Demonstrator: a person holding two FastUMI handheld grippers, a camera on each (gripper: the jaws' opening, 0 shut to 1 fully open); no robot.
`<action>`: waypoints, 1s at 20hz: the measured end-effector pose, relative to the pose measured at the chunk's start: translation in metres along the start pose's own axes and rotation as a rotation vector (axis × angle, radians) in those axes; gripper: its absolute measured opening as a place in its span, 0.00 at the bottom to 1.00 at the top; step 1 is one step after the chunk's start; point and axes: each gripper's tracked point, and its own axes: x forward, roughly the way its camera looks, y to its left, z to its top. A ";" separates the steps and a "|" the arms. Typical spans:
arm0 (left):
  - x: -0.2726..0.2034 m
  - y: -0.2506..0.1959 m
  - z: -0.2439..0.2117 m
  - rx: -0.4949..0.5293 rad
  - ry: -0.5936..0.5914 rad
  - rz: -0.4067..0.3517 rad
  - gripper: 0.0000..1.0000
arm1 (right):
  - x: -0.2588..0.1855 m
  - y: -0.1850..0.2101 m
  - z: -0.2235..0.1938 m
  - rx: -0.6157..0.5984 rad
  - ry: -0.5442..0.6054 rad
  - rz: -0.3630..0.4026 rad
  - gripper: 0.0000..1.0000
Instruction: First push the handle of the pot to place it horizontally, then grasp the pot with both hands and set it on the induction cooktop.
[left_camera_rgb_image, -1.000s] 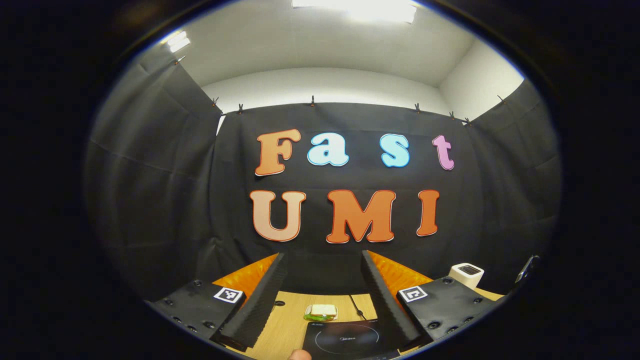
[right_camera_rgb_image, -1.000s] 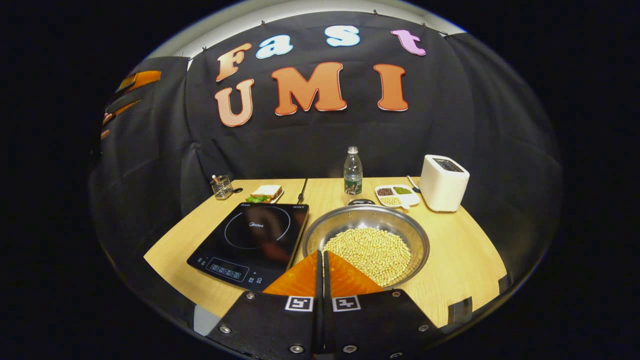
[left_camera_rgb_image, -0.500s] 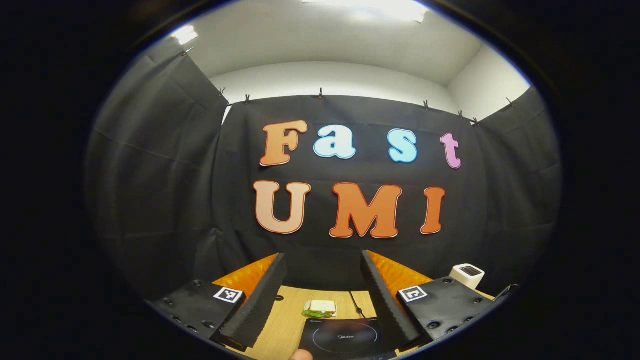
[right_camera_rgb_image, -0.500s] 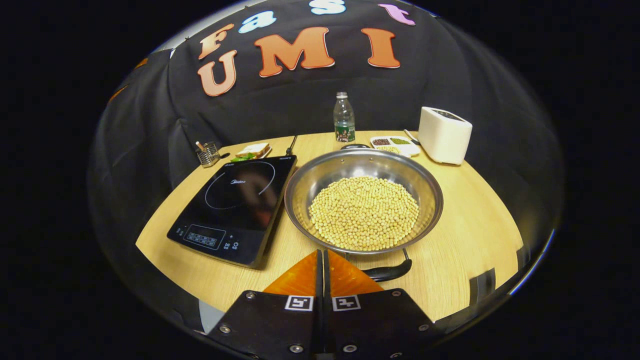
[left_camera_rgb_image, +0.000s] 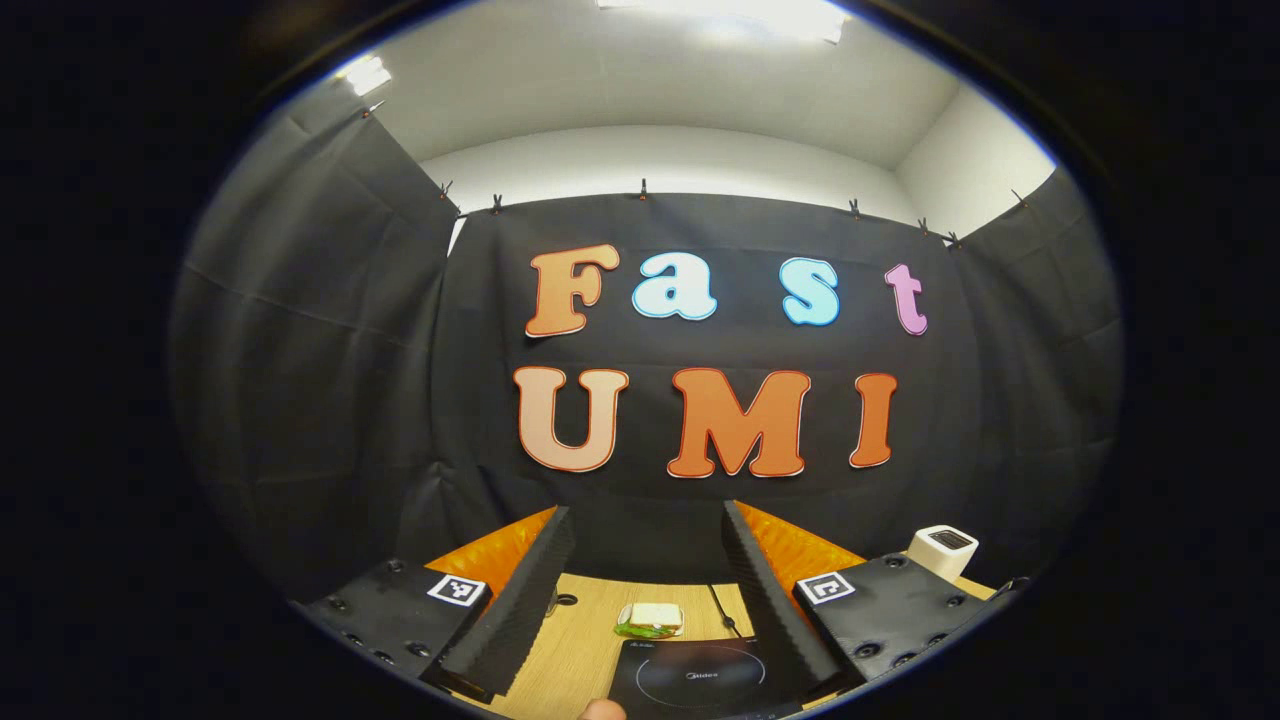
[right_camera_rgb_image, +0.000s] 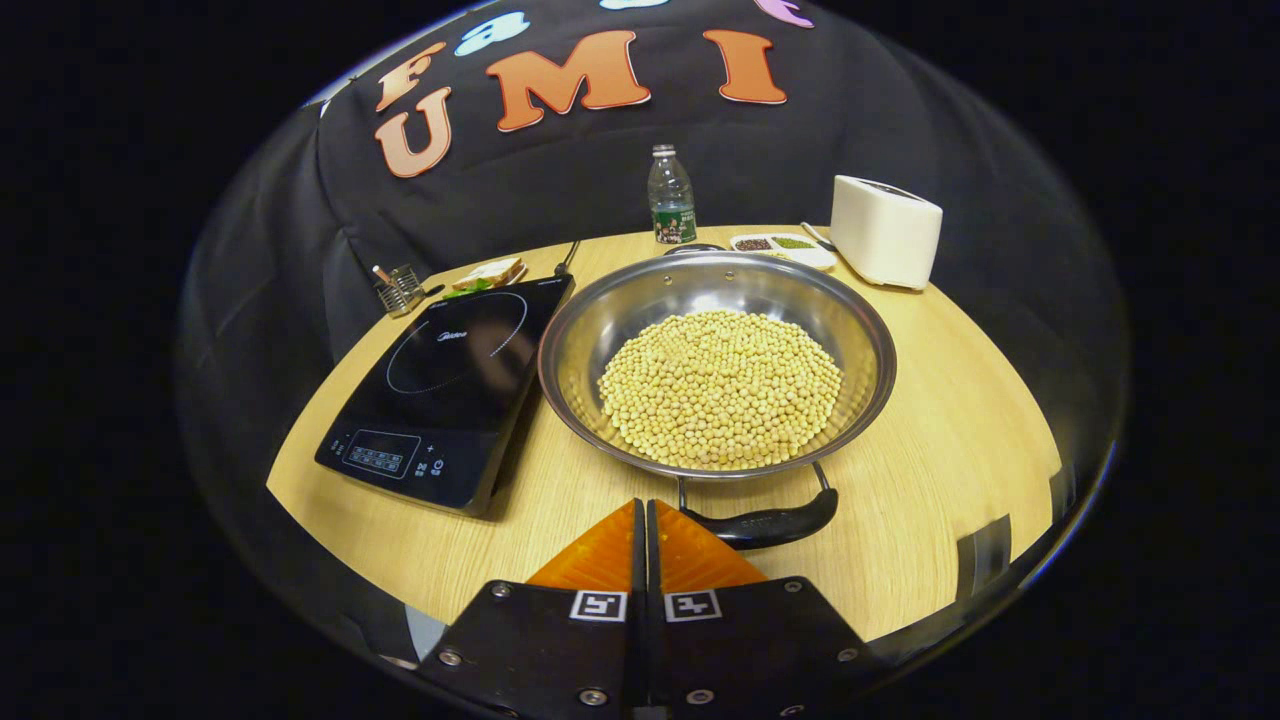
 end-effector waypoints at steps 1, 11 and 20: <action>-0.001 0.000 0.001 -0.002 0.000 -0.006 0.98 | -0.001 -0.005 0.001 0.010 -0.001 -0.006 0.00; -0.001 -0.001 0.003 0.004 -0.011 -0.014 0.96 | 0.002 -0.065 0.011 0.083 -0.013 -0.122 0.00; 0.005 -0.017 -0.003 -0.014 0.018 -0.044 0.99 | 0.012 -0.103 0.022 0.118 -0.023 -0.188 0.00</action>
